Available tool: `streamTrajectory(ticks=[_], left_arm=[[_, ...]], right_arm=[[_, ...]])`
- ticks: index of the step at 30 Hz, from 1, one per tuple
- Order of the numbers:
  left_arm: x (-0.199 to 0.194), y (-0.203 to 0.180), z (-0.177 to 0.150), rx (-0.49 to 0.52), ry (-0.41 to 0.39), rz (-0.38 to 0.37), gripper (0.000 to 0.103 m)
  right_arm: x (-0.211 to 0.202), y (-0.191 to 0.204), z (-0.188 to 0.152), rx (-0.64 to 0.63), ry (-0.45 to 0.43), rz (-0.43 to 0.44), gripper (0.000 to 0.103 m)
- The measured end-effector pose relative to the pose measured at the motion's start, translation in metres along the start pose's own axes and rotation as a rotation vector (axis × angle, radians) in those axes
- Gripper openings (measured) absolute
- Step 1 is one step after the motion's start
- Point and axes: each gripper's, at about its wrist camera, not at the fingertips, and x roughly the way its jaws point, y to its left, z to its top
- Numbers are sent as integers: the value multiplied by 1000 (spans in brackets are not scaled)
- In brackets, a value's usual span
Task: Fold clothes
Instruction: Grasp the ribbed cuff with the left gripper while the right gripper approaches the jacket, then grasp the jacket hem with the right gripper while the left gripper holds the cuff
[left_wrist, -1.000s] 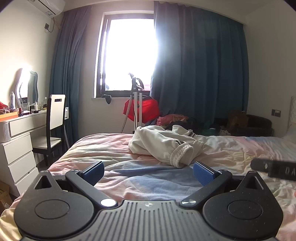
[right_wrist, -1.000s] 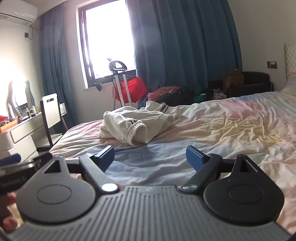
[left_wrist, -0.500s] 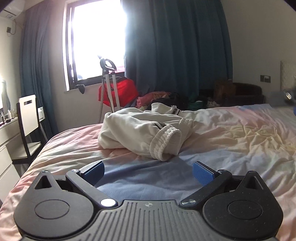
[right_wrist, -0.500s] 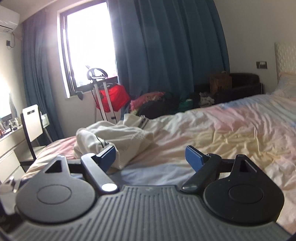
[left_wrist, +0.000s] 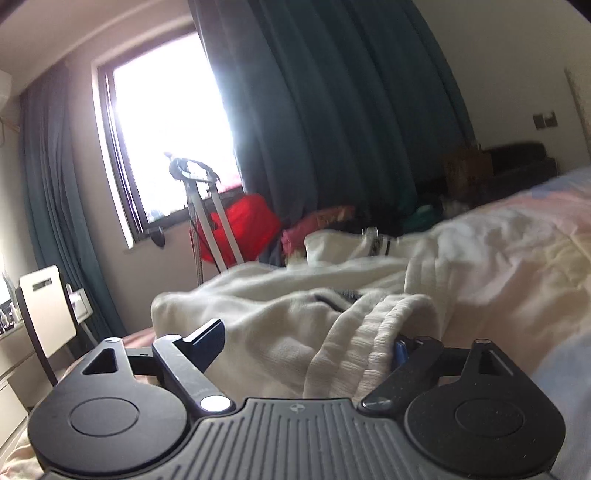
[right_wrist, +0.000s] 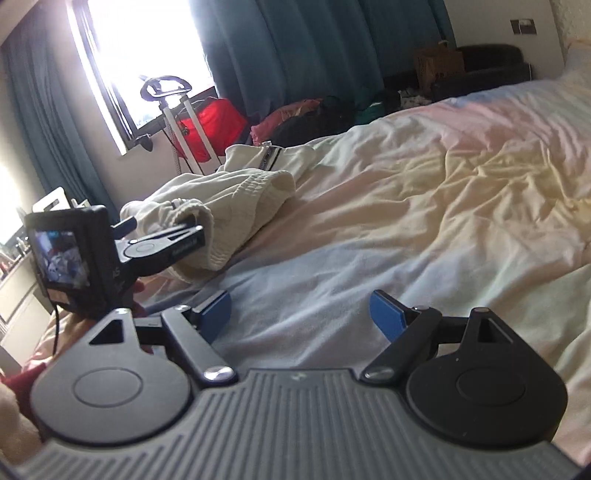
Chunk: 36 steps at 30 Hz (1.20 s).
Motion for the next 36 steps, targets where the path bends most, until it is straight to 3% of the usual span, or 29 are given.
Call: streamTrajectory(ticks=[2, 4, 7, 10, 12, 20, 24, 32, 36], left_arm=[[-5, -11, 9, 27, -62, 26, 34], [-12, -13, 21, 5, -92, 50, 30], [-36, 7, 41, -103, -117, 72, 23], [-77, 42, 55, -206, -126, 92, 19], [-114, 64, 59, -226, -131, 88, 10], [-248, 153, 47, -312, -116, 38, 10], [-302, 195, 40, -365, -87, 19, 10], [-294, 259, -10, -411, 144, 46, 10], [-292, 272, -41, -421, 212, 50, 11]], right_arm=[[9, -5, -1, 24, 6, 2, 83], [13, -7, -3, 28, 11, -11, 77], [5, -7, -2, 21, -7, -5, 77], [-20, 2, -3, -34, -59, -1, 77], [-41, 9, -4, -71, -96, 8, 77], [-102, 56, -17, -299, -198, -3, 77], [-121, 72, -28, -337, -170, 19, 76], [-90, 93, -58, -358, -14, 80, 71], [-68, 100, -74, -368, 63, 105, 69]])
